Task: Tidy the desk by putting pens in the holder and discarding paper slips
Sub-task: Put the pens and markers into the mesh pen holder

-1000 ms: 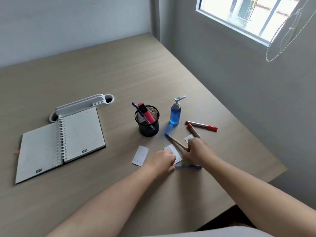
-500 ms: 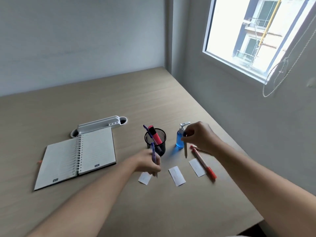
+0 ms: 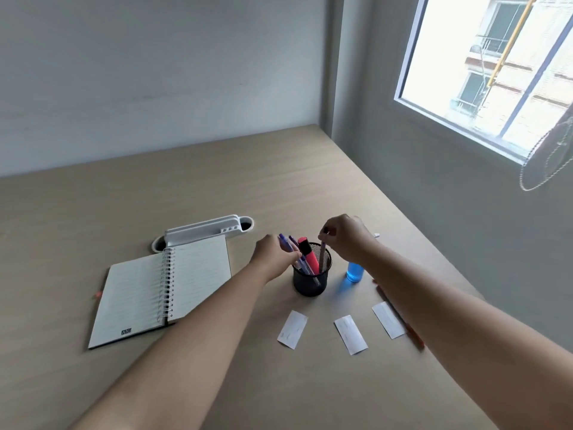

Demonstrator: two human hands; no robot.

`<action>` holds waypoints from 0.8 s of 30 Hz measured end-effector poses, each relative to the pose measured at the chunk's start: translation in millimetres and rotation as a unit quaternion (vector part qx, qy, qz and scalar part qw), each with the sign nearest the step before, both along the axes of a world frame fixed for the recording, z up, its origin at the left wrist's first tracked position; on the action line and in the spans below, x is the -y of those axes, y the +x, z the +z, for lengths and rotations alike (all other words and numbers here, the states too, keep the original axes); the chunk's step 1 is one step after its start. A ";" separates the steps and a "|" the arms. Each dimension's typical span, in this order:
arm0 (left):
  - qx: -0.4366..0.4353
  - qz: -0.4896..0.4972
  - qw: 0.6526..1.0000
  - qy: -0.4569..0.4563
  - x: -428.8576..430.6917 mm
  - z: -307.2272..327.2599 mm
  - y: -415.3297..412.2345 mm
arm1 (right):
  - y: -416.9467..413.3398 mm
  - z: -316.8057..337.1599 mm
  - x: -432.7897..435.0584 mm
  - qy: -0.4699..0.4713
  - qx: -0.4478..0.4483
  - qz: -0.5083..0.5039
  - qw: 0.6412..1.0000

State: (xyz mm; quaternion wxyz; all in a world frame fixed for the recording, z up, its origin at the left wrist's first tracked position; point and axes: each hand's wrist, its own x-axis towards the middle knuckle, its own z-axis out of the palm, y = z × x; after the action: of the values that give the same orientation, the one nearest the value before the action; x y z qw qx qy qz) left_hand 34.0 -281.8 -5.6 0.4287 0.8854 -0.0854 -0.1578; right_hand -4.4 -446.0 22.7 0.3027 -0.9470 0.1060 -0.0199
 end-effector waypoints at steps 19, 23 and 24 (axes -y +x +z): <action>0.296 -0.066 0.951 0.051 29.3 10.8 -18.4 | -60.1 -28.4 38.8 -0.014 0.063 -0.038 0.997; 0.303 -0.184 0.933 0.057 68.9 6.7 -49.5 | -92.7 -42.4 101.1 0.006 0.013 -0.146 0.989; 0.293 -0.214 0.930 0.061 79.7 1.7 -55.7 | -96.9 -48.8 117.5 0.020 -0.006 -0.173 0.985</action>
State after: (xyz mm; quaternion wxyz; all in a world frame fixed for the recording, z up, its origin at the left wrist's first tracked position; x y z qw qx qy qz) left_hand -21.7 -361.5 -4.0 0.2860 0.8776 -0.3844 0.0154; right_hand -101.3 -563.5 -26.2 0.3129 -0.9082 0.2703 -0.0645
